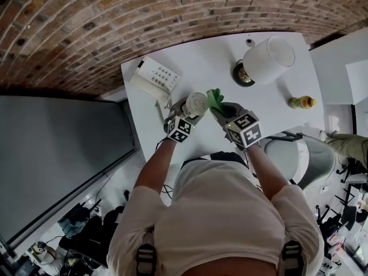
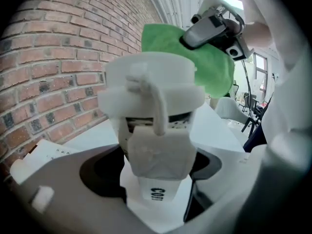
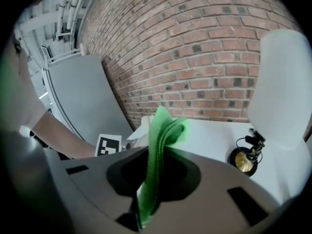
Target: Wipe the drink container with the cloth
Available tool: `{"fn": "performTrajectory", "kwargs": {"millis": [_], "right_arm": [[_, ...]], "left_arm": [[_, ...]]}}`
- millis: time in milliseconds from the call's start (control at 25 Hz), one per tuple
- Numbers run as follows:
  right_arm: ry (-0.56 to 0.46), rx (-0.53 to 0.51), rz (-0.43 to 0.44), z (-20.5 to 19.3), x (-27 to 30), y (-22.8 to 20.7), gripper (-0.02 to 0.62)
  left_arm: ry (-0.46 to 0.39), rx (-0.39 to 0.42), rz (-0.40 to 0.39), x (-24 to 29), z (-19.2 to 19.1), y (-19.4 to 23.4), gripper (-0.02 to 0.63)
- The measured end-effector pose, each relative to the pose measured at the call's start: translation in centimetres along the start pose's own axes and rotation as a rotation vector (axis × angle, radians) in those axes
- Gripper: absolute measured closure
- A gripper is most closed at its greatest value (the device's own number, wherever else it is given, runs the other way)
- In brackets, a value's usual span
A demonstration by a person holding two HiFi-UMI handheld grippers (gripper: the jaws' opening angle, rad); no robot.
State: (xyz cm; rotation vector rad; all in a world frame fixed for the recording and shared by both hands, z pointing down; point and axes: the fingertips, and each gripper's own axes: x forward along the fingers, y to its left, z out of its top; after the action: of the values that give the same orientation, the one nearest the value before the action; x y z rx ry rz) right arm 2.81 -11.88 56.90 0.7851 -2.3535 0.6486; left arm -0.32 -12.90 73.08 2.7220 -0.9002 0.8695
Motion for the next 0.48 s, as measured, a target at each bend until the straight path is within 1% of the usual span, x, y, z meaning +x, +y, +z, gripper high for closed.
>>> {"fn": "performTrajectory", "kwargs": {"millis": [120,240,360,480], "right_arm": [[0.004,0.016,-0.026,0.1,0.8,-2.0,0.554],[0.001,0.046,-0.032,0.3,2.1,-3.0,0.554],[0.008,0.112,0.003,-0.2,3.5,-2.9,0.554],[0.010,0.138,0.018,0.2,4.0,-2.3,0.554]], "left_arm": [[-0.010,0.001,-0.003,0.0,0.0,0.0,0.230],[-0.012,-0.004,-0.005,0.0,0.1,0.0,0.230],[-0.009,-0.006,-0.009,0.0,0.2,-0.1,0.232],[-0.009,-0.009,-0.014,0.0,0.1,0.1,0.232]]}}
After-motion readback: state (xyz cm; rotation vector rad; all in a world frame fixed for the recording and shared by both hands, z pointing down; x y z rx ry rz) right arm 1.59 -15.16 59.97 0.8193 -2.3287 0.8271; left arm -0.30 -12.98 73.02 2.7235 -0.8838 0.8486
